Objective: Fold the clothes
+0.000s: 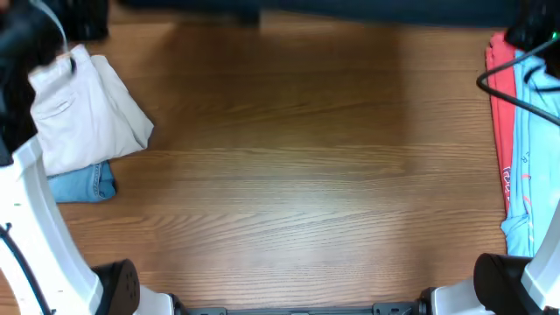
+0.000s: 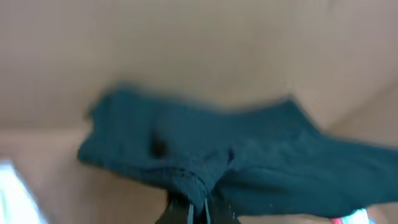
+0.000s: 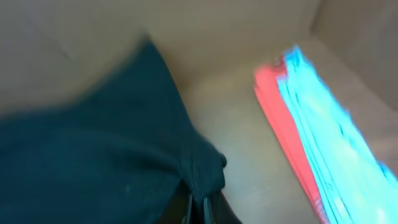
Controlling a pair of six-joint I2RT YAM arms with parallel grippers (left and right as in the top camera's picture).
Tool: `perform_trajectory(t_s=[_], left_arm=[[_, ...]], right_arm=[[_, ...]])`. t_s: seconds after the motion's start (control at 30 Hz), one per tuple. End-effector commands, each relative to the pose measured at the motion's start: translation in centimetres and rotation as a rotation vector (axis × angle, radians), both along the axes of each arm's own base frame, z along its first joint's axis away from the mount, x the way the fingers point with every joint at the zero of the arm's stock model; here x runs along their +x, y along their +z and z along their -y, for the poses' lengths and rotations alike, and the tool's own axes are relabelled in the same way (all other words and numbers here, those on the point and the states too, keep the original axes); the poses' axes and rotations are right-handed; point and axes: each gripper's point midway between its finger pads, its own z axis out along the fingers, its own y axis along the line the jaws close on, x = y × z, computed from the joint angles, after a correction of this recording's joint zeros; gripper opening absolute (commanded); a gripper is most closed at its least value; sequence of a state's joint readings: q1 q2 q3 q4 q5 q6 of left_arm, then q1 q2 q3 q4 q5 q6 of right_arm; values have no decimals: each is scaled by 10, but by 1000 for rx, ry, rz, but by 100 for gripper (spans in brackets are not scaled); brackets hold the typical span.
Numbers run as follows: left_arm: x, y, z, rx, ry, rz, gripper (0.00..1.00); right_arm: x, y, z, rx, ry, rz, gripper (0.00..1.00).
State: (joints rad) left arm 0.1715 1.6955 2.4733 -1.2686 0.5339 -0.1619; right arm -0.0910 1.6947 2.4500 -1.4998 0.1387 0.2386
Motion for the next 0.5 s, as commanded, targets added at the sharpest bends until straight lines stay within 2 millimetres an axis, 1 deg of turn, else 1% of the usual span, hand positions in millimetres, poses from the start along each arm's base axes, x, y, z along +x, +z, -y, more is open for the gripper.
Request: perform_trajectory(t_s=[0.0, 0.07, 0.13, 0.2, 0.23, 0.27, 0.3, 0.33, 0.37, 0.43, 0.47], left_arm=[[18, -102, 24, 74, -164, -296, 4], [15, -155, 35, 101, -209, -469, 4], [15, -206, 41, 128, -220, -625, 4], [12, -264, 46, 157, -232, -786, 4], [9, -282, 47, 163, -236, -837, 4], [3, -305, 48, 168, -245, -908, 4], [-12, -346, 49, 175, -254, -1049, 4], [-21, -365, 48, 172, -251, -1115, 4], [-29, -378, 48, 166, -253, -1164, 4], [-46, -399, 48, 157, -256, -1250, 4], [-54, -407, 47, 154, -258, -1282, 4]], right_arm=[[18, -93, 7, 8, -9, -311, 4], [16, -133, 7, 19, -8, -436, 4], [14, -172, 6, 30, -7, -542, 4], [9, -213, 6, 37, -5, -630, 4], [7, -226, 6, 40, -5, -659, 4], [1, -245, 5, 44, -4, -703, 4], [-12, -278, 4, 50, -4, -778, 4], [-20, -292, 3, 54, -3, -815, 4], [-27, -304, 3, 58, -3, -848, 4], [-39, -321, 1, 62, -3, -894, 4], [-44, -325, 1, 64, -3, -912, 4]])
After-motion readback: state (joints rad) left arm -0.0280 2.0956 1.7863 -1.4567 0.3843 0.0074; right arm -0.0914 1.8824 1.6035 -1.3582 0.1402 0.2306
